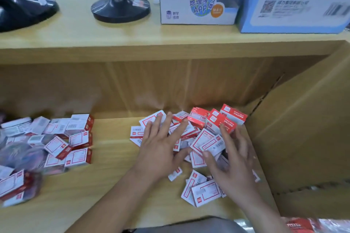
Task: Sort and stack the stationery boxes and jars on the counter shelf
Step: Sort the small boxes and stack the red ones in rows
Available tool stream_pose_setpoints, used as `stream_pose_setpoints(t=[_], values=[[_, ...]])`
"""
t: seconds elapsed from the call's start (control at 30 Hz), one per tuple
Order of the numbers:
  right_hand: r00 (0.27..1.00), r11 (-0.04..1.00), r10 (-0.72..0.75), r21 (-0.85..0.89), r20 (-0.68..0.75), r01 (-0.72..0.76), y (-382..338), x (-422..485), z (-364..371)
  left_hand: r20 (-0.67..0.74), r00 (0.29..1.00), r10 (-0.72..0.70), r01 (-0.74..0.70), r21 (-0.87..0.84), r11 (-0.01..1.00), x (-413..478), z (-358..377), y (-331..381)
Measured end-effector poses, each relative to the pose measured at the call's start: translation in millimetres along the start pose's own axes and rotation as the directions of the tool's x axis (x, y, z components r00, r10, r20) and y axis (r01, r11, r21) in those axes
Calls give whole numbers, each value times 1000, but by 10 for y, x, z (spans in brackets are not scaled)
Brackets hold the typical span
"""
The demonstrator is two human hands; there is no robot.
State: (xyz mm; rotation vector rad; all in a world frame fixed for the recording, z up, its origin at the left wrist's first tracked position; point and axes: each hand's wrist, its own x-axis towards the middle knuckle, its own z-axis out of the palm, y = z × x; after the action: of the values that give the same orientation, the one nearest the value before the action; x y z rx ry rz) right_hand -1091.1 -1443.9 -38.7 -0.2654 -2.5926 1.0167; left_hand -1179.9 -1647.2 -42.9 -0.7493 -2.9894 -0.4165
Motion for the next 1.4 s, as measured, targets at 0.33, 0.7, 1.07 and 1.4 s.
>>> stream_pose_setpoints(t=[0.33, 0.7, 1.07, 1.4], values=[[997, 967, 73, 246, -29, -64, 164, 122, -251, -15, 987, 158, -155, -283, 946, -34, -212, 403], [999, 974, 40, -220, -15, -42, 189, -251, 93, -78, 991, 113, -115, -24, 993, -312, 65, 245], [991, 904, 130, -410, -6, -122, -156, -336, 503, -145, 989, -26, 35, 56, 998, -479, 28, -164], [979, 971, -122, -225, -164, 84, -666, -336, 473, -224, 973, 53, -100, -201, 975, -830, -381, -625]])
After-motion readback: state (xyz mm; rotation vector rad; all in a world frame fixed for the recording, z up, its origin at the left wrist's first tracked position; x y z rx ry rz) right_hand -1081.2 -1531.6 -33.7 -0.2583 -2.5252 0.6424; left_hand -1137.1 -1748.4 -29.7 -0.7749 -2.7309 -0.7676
